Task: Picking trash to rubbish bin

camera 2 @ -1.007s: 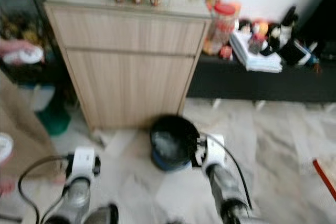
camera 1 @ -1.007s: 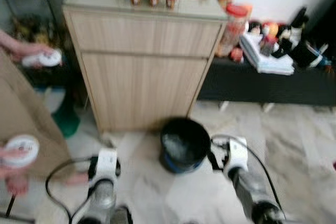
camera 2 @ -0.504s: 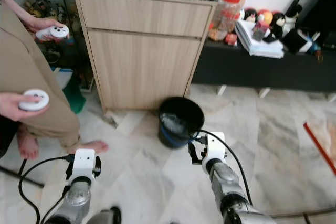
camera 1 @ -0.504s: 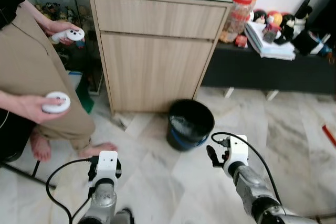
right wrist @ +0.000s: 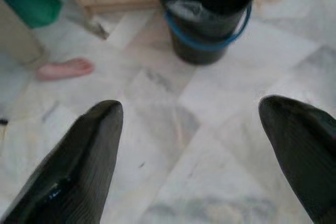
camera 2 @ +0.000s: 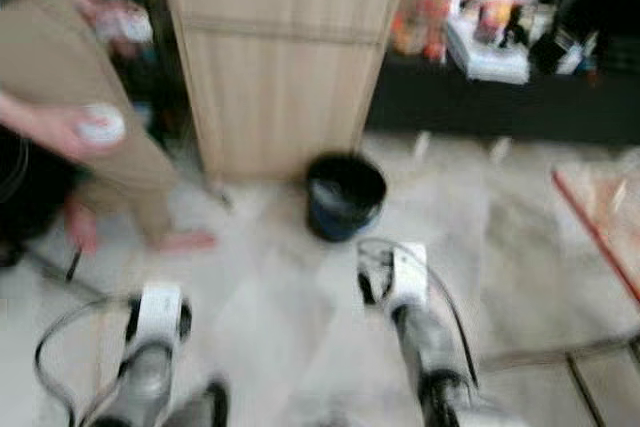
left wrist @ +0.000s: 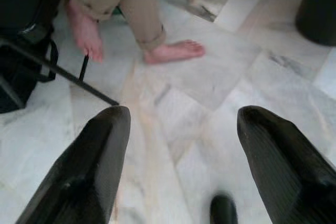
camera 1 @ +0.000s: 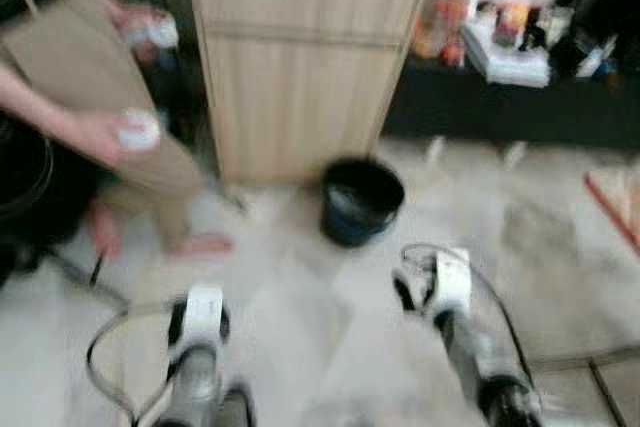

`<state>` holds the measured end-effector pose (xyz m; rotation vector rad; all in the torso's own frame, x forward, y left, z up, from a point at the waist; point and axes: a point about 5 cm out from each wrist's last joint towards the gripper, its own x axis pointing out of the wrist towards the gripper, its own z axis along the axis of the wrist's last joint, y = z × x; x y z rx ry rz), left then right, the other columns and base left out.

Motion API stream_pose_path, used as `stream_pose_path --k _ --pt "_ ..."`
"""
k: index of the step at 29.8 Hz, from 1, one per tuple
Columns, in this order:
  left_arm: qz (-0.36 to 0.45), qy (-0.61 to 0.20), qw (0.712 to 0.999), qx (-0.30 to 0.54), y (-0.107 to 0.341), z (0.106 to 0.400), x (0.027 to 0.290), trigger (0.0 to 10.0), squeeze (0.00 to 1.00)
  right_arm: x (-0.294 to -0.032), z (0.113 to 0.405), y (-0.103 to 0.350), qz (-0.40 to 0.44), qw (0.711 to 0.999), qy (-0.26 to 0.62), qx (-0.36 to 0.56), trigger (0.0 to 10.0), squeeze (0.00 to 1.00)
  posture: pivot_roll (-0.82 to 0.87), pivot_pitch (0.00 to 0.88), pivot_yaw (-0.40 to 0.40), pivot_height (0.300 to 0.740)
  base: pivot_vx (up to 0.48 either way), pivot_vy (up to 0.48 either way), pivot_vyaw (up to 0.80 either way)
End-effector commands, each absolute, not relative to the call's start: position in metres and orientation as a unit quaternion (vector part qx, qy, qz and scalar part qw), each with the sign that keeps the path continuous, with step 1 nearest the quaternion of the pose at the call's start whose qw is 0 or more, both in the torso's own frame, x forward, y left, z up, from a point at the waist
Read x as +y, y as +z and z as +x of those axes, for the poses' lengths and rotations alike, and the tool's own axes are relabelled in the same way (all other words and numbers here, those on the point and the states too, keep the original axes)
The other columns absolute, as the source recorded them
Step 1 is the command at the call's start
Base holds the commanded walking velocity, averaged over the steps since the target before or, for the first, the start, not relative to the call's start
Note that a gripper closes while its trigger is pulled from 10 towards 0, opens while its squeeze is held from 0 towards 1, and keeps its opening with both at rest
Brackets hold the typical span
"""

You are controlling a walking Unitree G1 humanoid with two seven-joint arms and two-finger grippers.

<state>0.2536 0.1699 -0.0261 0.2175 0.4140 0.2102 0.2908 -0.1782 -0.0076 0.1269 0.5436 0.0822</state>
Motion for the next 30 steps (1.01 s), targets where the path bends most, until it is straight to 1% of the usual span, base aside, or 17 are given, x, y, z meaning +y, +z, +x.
stream_pose_path --k 1,10,16,26,30 --pt "0.113 0.095 0.969 0.198 -0.023 0.259 0.168 10.0 0.0 -0.185 0.292 -0.005 0.064 0.963 0.027 0.261 10.0 0.0 0.06 0.16 -0.142 0.74 0.0 0.0 0.0" --pt "0.115 0.086 0.97 0.196 -0.022 0.26 0.167 10.0 0.0 -0.195 0.291 -0.004 0.071 0.965 0.01 0.252 10.0 0.0 0.04 0.169 -0.128 0.74 0.0 0.0 0.0" --pt "0.115 0.082 0.971 0.192 -0.019 0.263 0.167 10.0 0.0 -0.198 0.288 -0.006 0.074 0.965 0.002 0.254 10.0 0.0 0.06 0.169 -0.124 0.74 0.0 0.0 0.0" --pt "0.123 0.081 0.971 0.188 -0.017 0.265 0.177 10.0 0.0 -0.189 0.288 -0.008 0.079 0.964 0.004 0.255 10.0 0.0 0.07 0.154 -0.107 0.74 0.0 0.0 0.0" --pt "0.128 0.072 0.973 0.177 -0.01 0.272 0.181 10.0 0.0 -0.178 0.29 -0.007 0.088 0.964 0.012 0.25 10.0 0.0 0.06 0.154 -0.059 0.74 0.0 0.0 0.0"
